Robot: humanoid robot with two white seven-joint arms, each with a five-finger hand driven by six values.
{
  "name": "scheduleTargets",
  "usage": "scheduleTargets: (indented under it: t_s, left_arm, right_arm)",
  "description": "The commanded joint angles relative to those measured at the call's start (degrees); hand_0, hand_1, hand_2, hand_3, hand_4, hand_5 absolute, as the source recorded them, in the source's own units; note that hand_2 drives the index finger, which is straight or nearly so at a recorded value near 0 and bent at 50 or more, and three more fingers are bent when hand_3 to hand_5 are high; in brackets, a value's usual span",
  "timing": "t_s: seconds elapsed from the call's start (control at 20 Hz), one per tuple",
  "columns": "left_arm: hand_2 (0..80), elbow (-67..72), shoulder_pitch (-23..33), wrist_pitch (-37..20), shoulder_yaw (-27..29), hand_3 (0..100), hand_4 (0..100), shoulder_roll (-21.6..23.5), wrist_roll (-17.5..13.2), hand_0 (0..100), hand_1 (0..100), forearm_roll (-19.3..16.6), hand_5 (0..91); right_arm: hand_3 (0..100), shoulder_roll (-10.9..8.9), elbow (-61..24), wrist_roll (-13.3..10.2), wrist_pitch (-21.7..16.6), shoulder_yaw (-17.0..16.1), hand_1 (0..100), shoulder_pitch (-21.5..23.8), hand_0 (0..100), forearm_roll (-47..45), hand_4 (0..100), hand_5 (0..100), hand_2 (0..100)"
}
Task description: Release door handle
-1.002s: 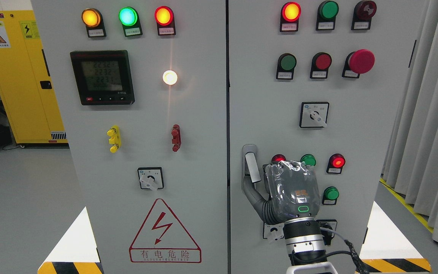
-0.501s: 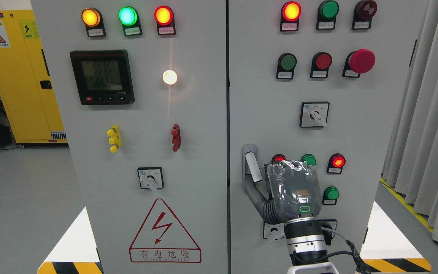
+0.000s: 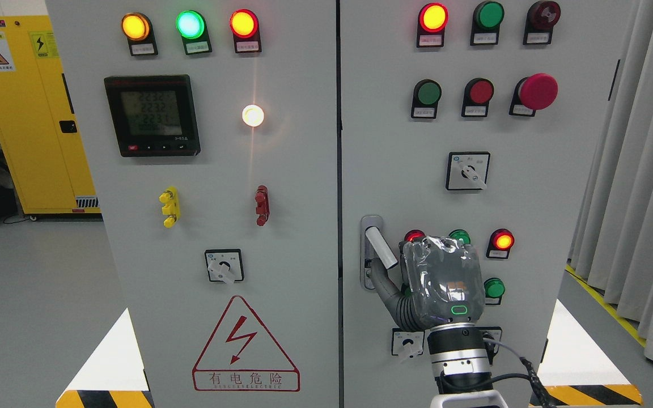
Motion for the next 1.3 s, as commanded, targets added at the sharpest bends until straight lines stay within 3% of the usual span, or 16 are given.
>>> scheduleTargets:
  t_s: [0.0, 1.25]
  left_arm:
    - [0.0, -0.7, 0.0, 0.0, 0.0, 0, 0, 0.0, 0.0, 12, 56, 0.0, 0.0]
    - [0.0, -0.7, 0.0, 0.0, 0.0, 0, 0, 0.0, 0.0, 12, 56, 0.0, 0.0]
  right_arm:
    - [100, -0.01, -0.1, 0.6, -0.1, 0.0, 47, 0.0, 60, 0.0, 100, 100, 97]
    - [100, -0.1, -0.8, 0.4, -0.1, -0.8, 46, 0.3, 66, -0.1, 100, 100, 96]
